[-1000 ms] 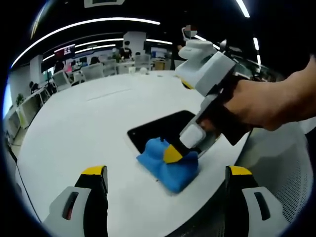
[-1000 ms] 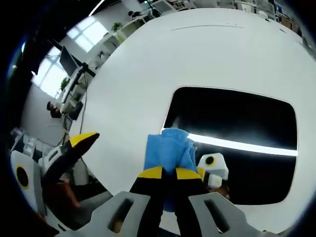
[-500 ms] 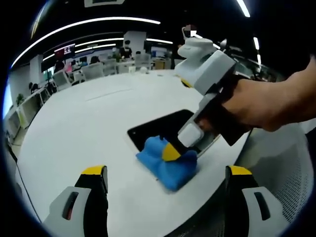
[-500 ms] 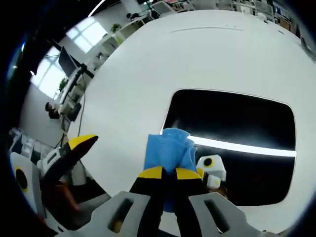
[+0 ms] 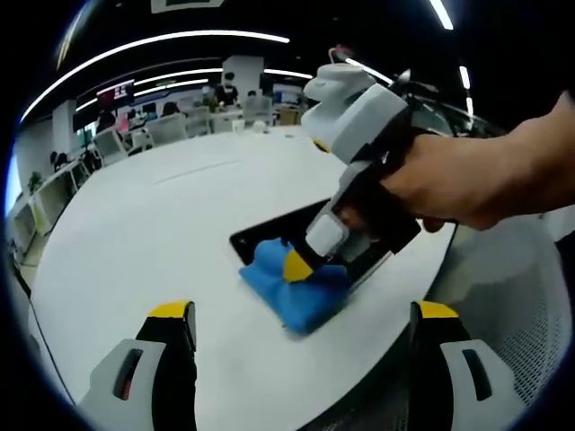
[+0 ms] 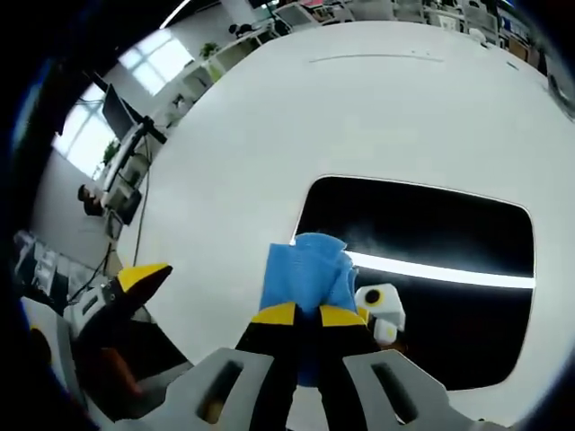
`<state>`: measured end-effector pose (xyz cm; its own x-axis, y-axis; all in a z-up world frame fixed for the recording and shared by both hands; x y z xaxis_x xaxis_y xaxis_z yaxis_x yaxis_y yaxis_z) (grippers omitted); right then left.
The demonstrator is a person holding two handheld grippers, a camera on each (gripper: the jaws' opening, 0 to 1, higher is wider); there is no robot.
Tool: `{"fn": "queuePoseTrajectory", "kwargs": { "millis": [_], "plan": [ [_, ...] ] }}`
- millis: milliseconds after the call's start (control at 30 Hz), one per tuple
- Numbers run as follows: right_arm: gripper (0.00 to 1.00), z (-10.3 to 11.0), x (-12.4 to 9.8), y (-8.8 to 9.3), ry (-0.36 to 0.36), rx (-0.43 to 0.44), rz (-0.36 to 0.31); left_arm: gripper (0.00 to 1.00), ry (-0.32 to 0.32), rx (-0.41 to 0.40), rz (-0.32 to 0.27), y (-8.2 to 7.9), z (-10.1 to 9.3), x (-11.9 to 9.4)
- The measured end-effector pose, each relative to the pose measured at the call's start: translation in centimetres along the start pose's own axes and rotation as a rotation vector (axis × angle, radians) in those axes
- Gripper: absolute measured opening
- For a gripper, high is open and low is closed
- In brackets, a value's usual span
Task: Wipe the mirror surface with the cleaning cloth until all visible marks leave the cleaned area.
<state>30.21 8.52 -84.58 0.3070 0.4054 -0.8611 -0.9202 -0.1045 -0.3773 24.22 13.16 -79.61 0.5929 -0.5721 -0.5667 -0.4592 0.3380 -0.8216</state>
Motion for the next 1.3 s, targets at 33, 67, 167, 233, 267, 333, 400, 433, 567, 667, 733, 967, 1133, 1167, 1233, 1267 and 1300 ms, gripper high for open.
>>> {"fn": "queuePoseTrajectory", "kwargs": {
  "millis": [33,67,167,233,267,333,400,433,567,667,733,967,1133,1167,1233,1267,1300],
  "plan": [
    [0.01,0.0,0.0,-0.1,0.000,0.000,0.000,0.99,0.002,0.001,0.001,0.0,0.0,0.0],
    [0.01,-0.1,0.2,-0.3,0.002,-0.002,0.000,0.99,0.002,0.001,0.001,0.0,0.0,0.0],
    [0.01,-0.1,0.3,-0.7,0.006,-0.006,0.001,0.99,0.003,0.000,0.000,0.0,-0.1,0.0],
    [0.01,-0.2,0.5,-1.1,0.009,-0.008,0.002,0.99,0.005,-0.001,-0.001,0.0,-0.1,0.0],
    [0.01,-0.3,0.6,-1.4,0.011,-0.011,0.001,0.99,0.004,-0.002,-0.001,0.0,-0.1,0.0],
    [0.01,-0.4,0.7,-1.8,0.013,-0.013,0.000,0.99,0.003,-0.005,-0.004,-0.1,0.0,0.0],
    [0.01,-0.5,0.9,-2.3,0.017,-0.014,0.000,0.99,0.002,-0.007,-0.005,-0.1,0.0,0.0],
    [0.01,-0.7,1.0,-2.7,0.019,-0.014,-0.001,0.99,0.001,-0.007,-0.005,-0.1,0.0,0.0],
    [0.02,-0.8,1.2,-3.5,0.024,-0.016,0.000,0.99,0.008,0.001,-0.006,-0.1,-0.1,0.0],
    [0.02,-0.9,1.4,-4.0,0.025,-0.016,0.005,0.99,0.012,0.003,-0.006,-0.1,-0.2,0.1],
    [0.02,-0.9,1.4,-4.3,0.027,-0.014,0.007,0.99,0.011,0.000,-0.004,-0.1,-0.2,0.0],
    [0.02,-1.3,2.0,-5.3,0.031,-0.044,0.006,0.99,0.013,0.004,0.000,0.0,-0.1,0.1],
    [0.02,-1.4,2.1,-5.8,0.030,-0.049,-0.002,0.99,0.004,-0.010,-0.003,0.1,0.1,0.2],
    [0.02,-1.4,2.1,-6.0,0.028,-0.047,-0.003,0.99,0.005,-0.007,-0.003,0.1,0.1,0.3],
    [0.02,-1.5,2.2,-6.3,0.027,-0.043,-0.010,0.99,0.007,-0.005,-0.001,0.1,0.1,0.3],
    [0.02,-1.5,2.2,-6.4,0.023,-0.046,-0.009,0.99,0.006,-0.005,-0.001,0.1,0.1,0.3],
    [0.02,-1.5,2.3,-6.5,0.020,-0.052,-0.011,0.99,0.004,-0.007,-0.002,0.1,0.2,0.3]
  ]
}}
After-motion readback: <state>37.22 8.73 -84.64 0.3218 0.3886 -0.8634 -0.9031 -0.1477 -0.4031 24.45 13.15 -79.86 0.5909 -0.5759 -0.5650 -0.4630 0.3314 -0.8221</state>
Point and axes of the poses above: the point that each gripper's makers call its tool centre point, and the gripper's own axes: x roughly forward along the fingers, z roughly to its left, y roughly out of its underside, the point moved 1 cm from there along -x, roughly backward along the fingers, and after that the axes turned 2 degrees about x, right-handed, at the moved point
